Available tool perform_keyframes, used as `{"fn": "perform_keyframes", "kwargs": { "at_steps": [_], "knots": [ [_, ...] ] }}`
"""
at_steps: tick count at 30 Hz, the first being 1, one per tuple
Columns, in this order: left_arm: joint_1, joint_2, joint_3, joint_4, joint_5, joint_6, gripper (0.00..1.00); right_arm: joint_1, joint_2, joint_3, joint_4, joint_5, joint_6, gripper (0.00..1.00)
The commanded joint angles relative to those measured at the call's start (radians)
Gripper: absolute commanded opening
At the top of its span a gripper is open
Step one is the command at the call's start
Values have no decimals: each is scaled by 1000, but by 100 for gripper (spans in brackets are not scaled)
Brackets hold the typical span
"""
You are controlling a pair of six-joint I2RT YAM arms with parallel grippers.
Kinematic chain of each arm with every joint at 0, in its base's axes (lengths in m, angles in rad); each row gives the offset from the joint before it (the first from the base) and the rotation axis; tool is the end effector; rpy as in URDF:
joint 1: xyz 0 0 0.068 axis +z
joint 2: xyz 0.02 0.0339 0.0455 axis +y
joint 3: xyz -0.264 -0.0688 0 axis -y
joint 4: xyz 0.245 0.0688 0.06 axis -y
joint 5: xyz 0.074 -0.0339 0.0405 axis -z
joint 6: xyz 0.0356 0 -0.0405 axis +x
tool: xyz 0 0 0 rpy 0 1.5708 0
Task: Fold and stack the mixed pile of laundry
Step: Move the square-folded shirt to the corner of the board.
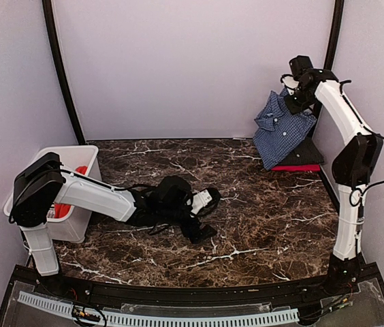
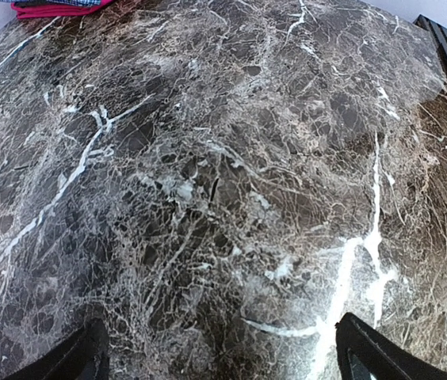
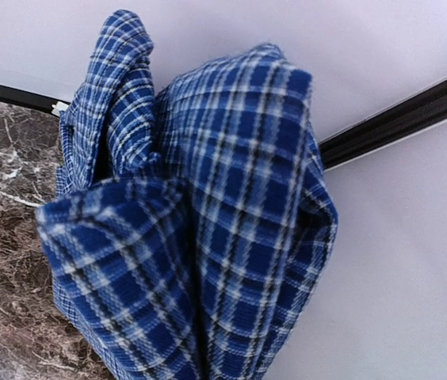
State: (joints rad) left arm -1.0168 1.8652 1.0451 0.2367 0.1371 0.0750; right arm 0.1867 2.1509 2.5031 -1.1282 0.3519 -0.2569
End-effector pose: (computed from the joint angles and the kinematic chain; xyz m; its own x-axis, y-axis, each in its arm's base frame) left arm 0.2057 -0.3417 0.1677 -0.2214 0.4989 -0.8379 0.9216 0.3879 -0.0125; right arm 0.4451 0.0716 0.3999 -0.6828 -0.3717 -0.6290 -0.1096 0.9033 -0.4148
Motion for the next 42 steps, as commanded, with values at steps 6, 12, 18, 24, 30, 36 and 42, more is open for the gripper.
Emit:
{"fn": "perform_keyframes", "kwargs": {
  "at_steps": [6,12,18,24,30,36,42],
  "knots": [
    [15,8,30,-43,-17,2,99,-101,22,-135,235,33,-13,0],
    [17,14,37,-50,-13,-14,99,-172,27,-229,350,37,-16,0],
    [22,21,48,-67,-12,-24,99,-268,55,-333,481,-2,4,0],
    [23,25,51,-80,-13,-53,99,-315,132,-365,561,-56,43,1],
    [25,15,53,-86,-18,-70,99,-316,222,-292,522,-102,86,42],
    [32,-22,40,-79,-25,-113,99,-316,171,-266,493,-118,115,75],
    [34,-59,26,-63,-38,-133,99,-316,27,-263,486,-249,153,94]
  ]
}}
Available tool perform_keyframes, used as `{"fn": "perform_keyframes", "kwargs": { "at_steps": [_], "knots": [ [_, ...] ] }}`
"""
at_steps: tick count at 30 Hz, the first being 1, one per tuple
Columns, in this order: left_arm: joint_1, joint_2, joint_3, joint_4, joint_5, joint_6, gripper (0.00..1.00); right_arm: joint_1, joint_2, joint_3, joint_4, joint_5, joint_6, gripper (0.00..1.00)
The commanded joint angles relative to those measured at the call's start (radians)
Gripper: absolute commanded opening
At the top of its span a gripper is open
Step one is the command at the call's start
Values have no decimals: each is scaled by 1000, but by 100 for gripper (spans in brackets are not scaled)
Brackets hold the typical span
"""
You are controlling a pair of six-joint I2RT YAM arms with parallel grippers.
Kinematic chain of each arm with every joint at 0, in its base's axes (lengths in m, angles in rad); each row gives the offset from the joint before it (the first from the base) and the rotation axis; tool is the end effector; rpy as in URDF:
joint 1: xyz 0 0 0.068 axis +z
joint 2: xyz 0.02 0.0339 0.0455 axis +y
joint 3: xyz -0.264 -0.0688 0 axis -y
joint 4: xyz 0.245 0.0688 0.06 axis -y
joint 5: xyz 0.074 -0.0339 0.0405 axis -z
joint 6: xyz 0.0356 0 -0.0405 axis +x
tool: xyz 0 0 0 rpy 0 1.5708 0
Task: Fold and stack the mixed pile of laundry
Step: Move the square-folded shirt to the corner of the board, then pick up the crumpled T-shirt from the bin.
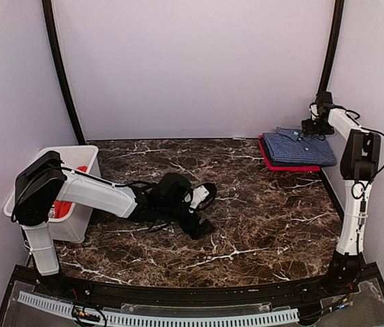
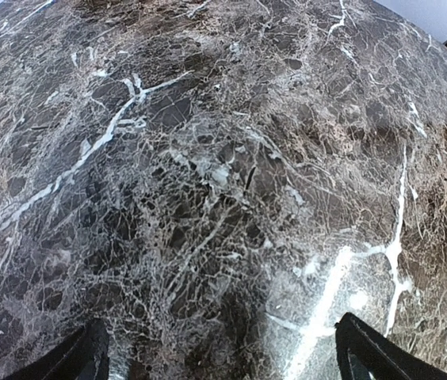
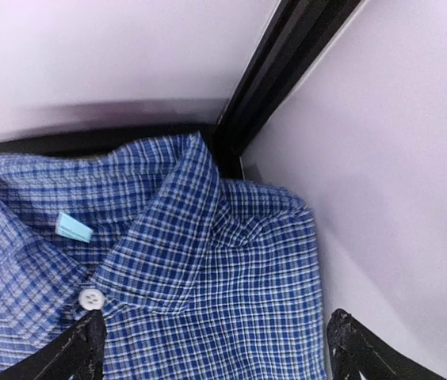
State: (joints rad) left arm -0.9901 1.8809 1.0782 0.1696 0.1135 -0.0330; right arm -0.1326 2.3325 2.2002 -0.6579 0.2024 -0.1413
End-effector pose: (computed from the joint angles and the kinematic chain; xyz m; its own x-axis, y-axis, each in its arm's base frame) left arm 0.2172 -0.3384 0.1657 -0.3535 0.4789 -0.8035 0.8696 0.4848 -0.0936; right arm 0.5240 -0.0771 0.2543 -0.7352 -0.0411 -0.6766 0.1679 0.9560 -0.2405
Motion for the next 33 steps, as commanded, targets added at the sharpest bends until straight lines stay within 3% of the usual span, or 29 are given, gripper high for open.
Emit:
{"fn": "perform_keyframes", "kwargs": {
  "at_steps": [1,11,25,33],
  "knots": [
    [8,-80,-8,4,-17,-26,99,4,-175,31,15,-121,43,95],
    [23,-117,-49,54,-18,-70,99,7,-205,-132,38,-439,141,87],
    [119,-226,-134,111,3,-179,99,188,12,-186,75,-393,141,77],
    [179,-335,-83,17,26,-274,99,255,-135,-148,49,-380,139,84]
  ]
}}
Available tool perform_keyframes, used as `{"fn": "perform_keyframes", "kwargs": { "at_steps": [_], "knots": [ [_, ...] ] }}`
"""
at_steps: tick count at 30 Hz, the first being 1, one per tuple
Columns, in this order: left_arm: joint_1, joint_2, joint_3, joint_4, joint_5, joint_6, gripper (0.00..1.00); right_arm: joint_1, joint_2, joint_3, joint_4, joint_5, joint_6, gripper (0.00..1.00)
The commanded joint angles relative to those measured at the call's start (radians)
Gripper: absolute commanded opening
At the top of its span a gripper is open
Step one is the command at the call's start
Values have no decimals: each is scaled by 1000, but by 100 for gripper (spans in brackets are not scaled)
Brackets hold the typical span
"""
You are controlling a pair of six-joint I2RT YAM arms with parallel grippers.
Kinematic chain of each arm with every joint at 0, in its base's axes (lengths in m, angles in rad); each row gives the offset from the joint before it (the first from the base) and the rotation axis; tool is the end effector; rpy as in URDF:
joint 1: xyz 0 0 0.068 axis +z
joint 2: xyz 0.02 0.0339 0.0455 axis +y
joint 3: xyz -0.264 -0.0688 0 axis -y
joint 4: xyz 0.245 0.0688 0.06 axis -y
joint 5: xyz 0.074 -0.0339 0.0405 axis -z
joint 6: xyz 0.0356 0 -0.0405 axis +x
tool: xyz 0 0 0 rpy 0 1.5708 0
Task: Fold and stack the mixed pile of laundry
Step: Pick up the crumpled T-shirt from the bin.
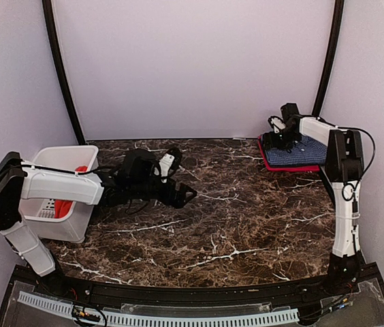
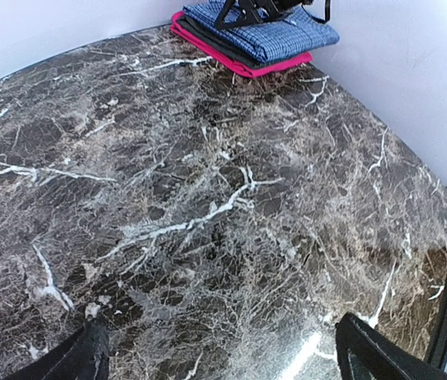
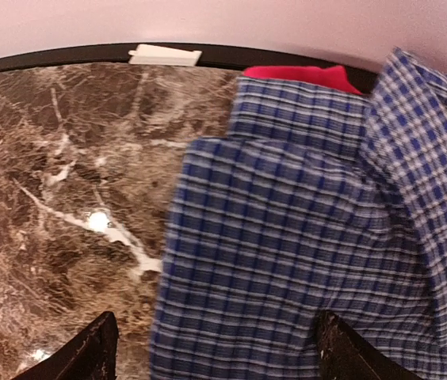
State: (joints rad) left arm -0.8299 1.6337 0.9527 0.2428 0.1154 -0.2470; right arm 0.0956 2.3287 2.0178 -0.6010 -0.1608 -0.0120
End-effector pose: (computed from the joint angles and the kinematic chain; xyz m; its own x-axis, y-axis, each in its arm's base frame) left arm 0.2425 -0.2712 0.2229 -0.4741 0.1585 -0.8661 0.7089 0.6521 -0.2688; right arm 0.5170 0.0553 0.2011 -0.7847 -0.0871 -0.6137 -0.2012 0.9723 0.1192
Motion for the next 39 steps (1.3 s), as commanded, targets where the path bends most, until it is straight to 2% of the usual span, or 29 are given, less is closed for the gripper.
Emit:
{"fn": "perform_keyframes", "kwargs": {
  "at_steps": [1,3,6,7,10,16,19,22,26,30,36,39],
  "knots": [
    [27,-106,70,-71,15,-69,99,35,-164,35,-10,-15,7,85],
    [54,-129,143,-146,0,-117,99,45,-240,25,-9,-20,3,87],
    [87,-155,281,-381,-47,-149,99,74,-372,-25,26,-29,-2,89],
    [92,-187,321,-416,-139,-145,99,88,-430,-67,62,-30,-3,89],
    [133,-294,326,-497,-269,-149,99,125,-588,-194,181,-58,-11,93],
    [383,-469,319,-841,-413,-323,99,149,-718,-266,206,-147,-1,98],
    [551,-551,211,-927,-393,-396,99,150,-786,-368,304,-150,10,99],
    [688,-646,91,-918,-296,-452,99,147,-819,-431,368,-140,44,99],
    [851,-630,-76,-889,-189,-482,99,134,-804,-447,336,-131,57,99],
    [880,-530,-161,-824,-161,-504,99,128,-801,-474,325,-159,59,99],
    [892,-349,-181,-691,-136,-515,99,127,-809,-509,314,-219,93,98],
    [903,-279,-175,-640,-123,-499,90,127,-807,-550,324,-227,126,99]
  ]
}}
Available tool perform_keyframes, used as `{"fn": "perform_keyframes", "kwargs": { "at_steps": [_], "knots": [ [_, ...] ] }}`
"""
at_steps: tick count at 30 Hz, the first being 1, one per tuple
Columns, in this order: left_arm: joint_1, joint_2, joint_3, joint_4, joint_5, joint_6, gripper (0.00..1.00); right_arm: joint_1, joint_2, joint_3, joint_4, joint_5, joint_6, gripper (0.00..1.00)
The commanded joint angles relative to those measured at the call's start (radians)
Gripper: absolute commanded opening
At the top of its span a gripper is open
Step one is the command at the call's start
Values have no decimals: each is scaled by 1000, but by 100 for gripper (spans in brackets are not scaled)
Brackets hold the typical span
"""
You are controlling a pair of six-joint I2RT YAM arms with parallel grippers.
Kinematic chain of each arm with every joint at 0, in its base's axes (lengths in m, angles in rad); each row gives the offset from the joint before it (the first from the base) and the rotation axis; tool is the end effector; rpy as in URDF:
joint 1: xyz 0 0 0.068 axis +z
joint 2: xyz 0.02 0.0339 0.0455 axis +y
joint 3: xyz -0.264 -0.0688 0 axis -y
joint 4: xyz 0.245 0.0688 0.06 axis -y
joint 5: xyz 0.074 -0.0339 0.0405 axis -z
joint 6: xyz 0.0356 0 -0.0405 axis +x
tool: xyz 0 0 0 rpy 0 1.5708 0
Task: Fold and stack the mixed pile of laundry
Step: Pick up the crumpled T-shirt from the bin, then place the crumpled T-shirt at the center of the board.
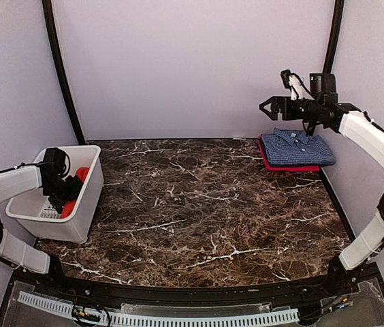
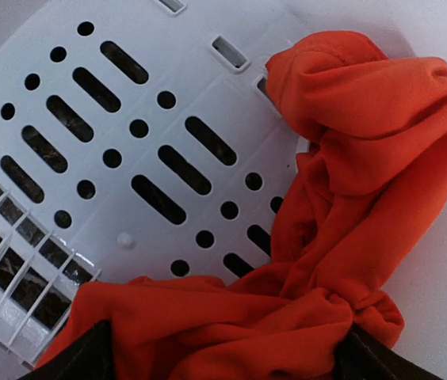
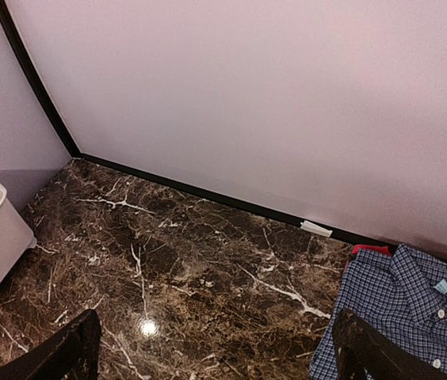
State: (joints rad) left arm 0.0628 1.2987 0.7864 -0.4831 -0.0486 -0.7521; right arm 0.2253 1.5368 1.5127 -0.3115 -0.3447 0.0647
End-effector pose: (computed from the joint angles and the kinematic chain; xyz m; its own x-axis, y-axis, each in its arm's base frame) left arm 0.2510 0.0175 0.2081 -0.5506 -0.7183 -0.4252 -0.6371 0.6908 -0.3420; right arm 0.3472 0.0919 0.3960 -0.3540 -0.0187 -0.9350 -0.4994 0.8491 0.1721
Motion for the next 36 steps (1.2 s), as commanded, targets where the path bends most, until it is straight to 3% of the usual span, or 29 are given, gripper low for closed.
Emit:
{"fn": "perform_keyframes", "kwargs": {
  "at_steps": [1,3,5,6,9,14,19,25,29,31,33,34,35,36],
  "knots": [
    [17,66,0,98,36,8,81,-3,-14,-57,33,-54,55,99],
    [25,77,18,100,16,23,61,-3,-14,-83,34,-80,68,99],
    [33,57,35,93,-5,40,30,-2,-27,-113,48,-115,79,99],
    [36,27,50,89,-27,47,10,-1,-33,-125,57,-138,83,99],
    [37,-59,94,63,-70,90,0,-2,-46,-156,77,-188,96,99],
    [35,-231,233,67,-70,172,0,-1,-61,-174,89,-227,108,99],
    [-13,-250,406,134,155,243,0,-1,-72,-187,108,-241,122,98],
    [-392,-54,790,142,221,405,0,-1,-62,-184,128,-260,152,98],
    [-683,100,982,90,244,520,0,-1,-75,-187,107,-249,146,99],
    [-777,164,1046,41,253,590,0,-1,-88,-188,87,-237,136,99],
    [-809,212,1064,-20,305,620,13,-3,-99,-184,56,-217,126,99],
    [-812,222,1052,-25,279,609,34,-3,-104,-180,34,-206,117,98],
    [-812,219,997,-22,237,599,47,-3,-111,-180,11,-191,109,99],
    [-808,205,958,-17,145,574,71,-4,-117,-182,-9,-173,101,99]
  ]
}}
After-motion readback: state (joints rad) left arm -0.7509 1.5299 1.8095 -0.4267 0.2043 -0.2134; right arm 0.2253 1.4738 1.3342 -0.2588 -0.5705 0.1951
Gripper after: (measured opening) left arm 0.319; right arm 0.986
